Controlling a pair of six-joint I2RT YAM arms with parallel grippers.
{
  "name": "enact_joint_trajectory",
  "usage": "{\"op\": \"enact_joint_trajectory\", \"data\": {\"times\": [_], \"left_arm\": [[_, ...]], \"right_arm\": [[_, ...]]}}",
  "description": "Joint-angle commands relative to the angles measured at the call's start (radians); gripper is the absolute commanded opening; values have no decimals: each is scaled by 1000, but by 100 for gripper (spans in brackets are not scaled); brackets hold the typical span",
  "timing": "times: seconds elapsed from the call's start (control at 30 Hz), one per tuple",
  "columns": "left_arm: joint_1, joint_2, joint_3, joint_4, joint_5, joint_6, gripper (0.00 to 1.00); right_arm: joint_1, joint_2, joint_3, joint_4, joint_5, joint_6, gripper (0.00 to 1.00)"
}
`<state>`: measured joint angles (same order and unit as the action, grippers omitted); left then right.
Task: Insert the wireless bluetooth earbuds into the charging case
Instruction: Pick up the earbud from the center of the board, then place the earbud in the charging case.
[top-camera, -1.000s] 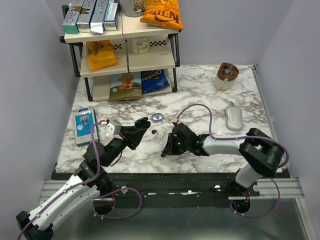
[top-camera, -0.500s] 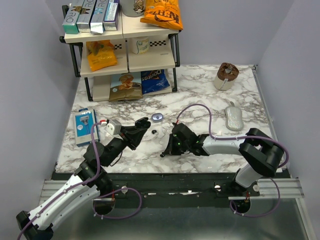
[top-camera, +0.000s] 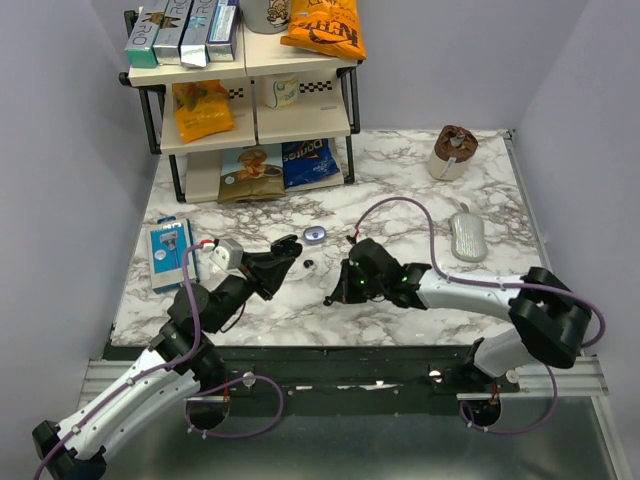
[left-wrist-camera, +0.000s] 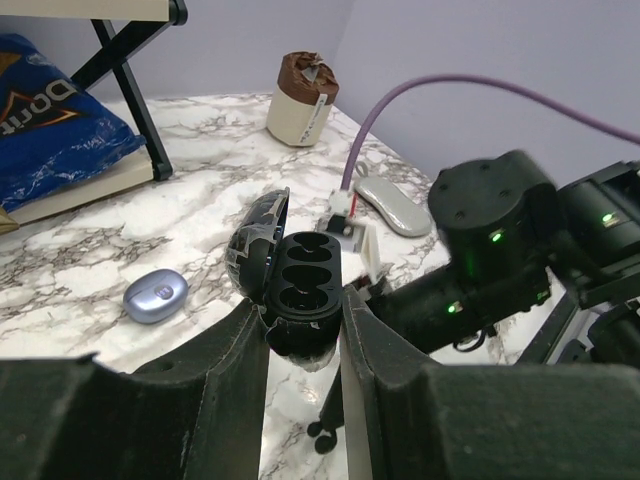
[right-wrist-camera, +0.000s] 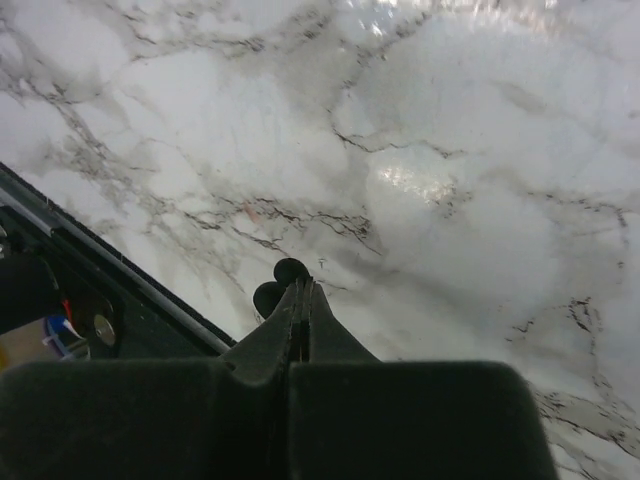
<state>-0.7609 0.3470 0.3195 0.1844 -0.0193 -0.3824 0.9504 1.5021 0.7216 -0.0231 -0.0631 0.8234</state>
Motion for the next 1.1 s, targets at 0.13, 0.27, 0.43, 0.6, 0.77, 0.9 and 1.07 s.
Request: {"op": "enact_joint_trajectory", "data": {"times": [0.13,0.27,0.43,0.6,0.77,0.9,1.07], "left_arm": [[-3,35,56,-48,-21,4,0],[0,134,154,-88,44,34,0],[28,288,223,-36,178,42,0],[83,479,314,29,502,43,0],[124,608,378,174,795,8,0],[129,748,458,205,995,-35,0],[127,837,523,219,1136,-61,0]], "right_arm": [[10,-306,163,-316,195,-384,1],[13,-445,251,-492,330,-533,1],[31,-537,372,-664,463,-659,1],[70,-617,378,-643,490,-813,1],[109,-657,386,-620,480,-978,1],[191,-671,404,-600,477,-1072,1],[255,-666,400,-577,473,-1148,1]]}}
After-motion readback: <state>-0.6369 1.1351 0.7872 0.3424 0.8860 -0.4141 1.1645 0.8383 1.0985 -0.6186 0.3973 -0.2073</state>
